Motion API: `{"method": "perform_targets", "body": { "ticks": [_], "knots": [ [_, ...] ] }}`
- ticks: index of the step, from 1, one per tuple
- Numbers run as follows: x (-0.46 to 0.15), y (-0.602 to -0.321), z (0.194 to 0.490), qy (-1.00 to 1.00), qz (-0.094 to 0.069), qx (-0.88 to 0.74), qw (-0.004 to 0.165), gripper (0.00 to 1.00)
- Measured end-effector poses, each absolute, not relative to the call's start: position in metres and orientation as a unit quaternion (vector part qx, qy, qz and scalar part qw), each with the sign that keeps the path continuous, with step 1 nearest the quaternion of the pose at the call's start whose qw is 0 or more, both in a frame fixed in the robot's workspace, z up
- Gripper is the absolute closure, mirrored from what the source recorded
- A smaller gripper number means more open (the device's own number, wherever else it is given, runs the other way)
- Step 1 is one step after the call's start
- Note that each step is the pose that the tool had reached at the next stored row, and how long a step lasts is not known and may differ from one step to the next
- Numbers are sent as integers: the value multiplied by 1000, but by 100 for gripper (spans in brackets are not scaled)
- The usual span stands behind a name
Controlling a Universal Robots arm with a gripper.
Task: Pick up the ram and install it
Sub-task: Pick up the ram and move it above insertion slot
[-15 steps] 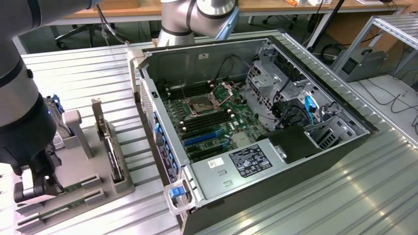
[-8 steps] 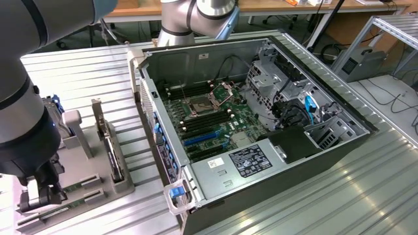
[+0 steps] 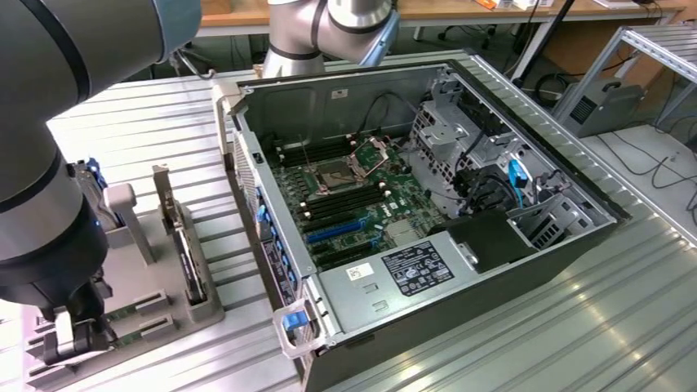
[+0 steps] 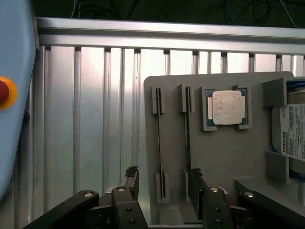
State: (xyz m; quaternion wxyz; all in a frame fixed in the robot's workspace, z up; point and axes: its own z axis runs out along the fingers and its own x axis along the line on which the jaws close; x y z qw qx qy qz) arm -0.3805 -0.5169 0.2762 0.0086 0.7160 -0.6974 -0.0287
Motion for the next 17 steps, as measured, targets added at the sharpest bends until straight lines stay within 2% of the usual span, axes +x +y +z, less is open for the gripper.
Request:
{"method": "perform_targets", "body": {
  "ticks": [17],
  "knots": [
    [-381, -520, 244, -697, -29, 716, 9, 46]
  ]
}}
